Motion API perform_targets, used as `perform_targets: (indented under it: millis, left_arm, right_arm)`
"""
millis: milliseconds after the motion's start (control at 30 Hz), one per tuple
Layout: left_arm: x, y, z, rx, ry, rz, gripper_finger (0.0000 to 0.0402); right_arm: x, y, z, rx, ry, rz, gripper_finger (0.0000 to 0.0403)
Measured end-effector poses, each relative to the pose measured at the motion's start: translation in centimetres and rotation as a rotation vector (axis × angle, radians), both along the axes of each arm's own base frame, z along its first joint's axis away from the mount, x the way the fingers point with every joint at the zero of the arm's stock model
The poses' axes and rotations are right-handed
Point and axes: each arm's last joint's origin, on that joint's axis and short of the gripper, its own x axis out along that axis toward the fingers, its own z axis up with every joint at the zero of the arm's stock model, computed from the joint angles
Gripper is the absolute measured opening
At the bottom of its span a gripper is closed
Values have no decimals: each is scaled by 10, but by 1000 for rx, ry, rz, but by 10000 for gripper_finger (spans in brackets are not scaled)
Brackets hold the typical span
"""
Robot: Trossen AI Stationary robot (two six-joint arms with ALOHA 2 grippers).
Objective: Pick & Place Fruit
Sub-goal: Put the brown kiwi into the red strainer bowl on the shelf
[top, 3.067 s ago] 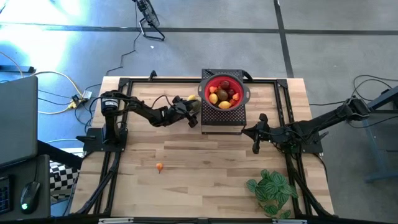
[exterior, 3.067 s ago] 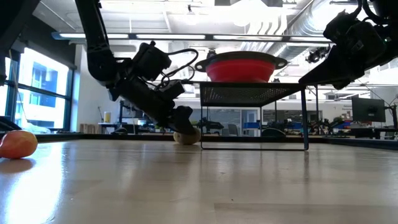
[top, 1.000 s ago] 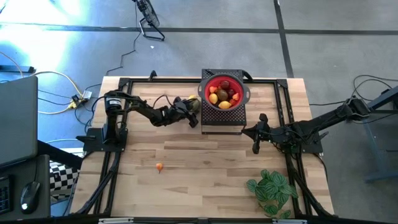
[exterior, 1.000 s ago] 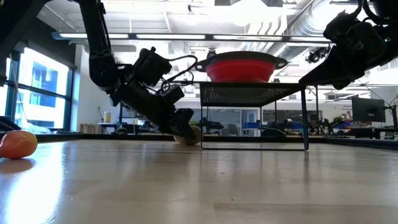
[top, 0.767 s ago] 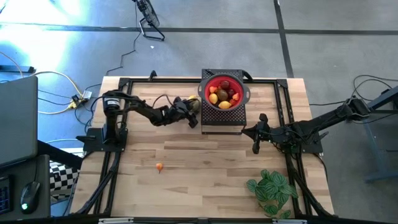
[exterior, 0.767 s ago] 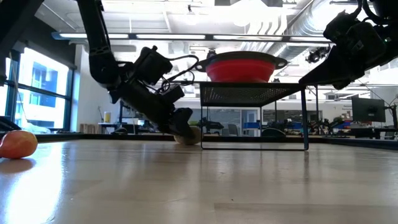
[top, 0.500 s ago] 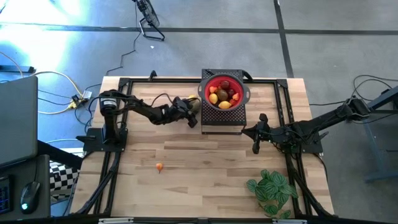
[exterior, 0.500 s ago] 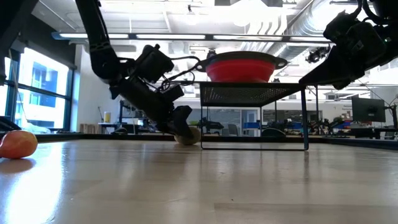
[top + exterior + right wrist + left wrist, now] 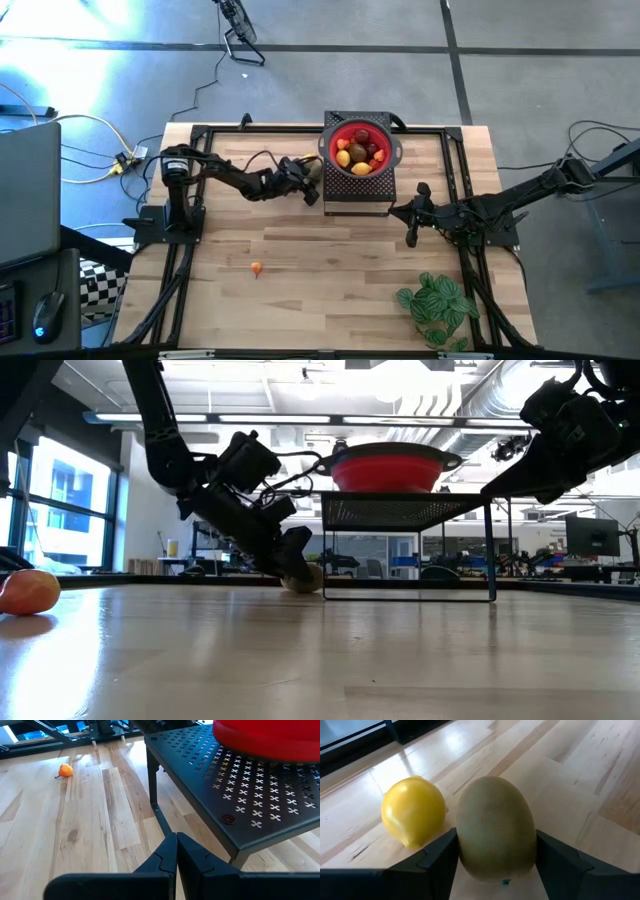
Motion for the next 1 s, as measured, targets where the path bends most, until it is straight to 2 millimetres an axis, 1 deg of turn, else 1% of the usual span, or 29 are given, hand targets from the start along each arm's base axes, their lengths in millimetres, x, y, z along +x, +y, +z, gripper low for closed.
perform_targets:
  millis: [200, 333, 467, 633, 767, 867, 933, 1000]
  left_arm:
    - [0, 0, 0, 7, 3, 6, 226]
    - [-3, -3, 6, 1, 30, 13, 226]
    - [-13, -9, 19, 17, 115, 33, 226]
    - [-21, -23, 31, 30, 183, 18, 225]
    - [-26, -37, 44, 63, 207, 16, 225]
    - [-30, -46, 58, 93, 200, 27, 225]
    - [-37, -51, 67, 109, 213, 31, 225]
    - [-40, -56, 78, 119, 182, 22, 225]
  right_arm:
    - [0, 0, 0, 0, 0, 0, 2]
    - [0, 0, 0, 0, 0, 0, 2]
    - [0, 0, 0, -4, 2, -6, 2]
    - [0, -1, 0, -22, -4, -41, 2]
    - [0, -1, 0, -23, -4, -43, 2]
    - [0, -1, 0, -22, -2, -41, 2]
    - [0, -1, 0, -22, -4, -41, 2]
    - [0, -1, 0, -22, -3, -40, 2]
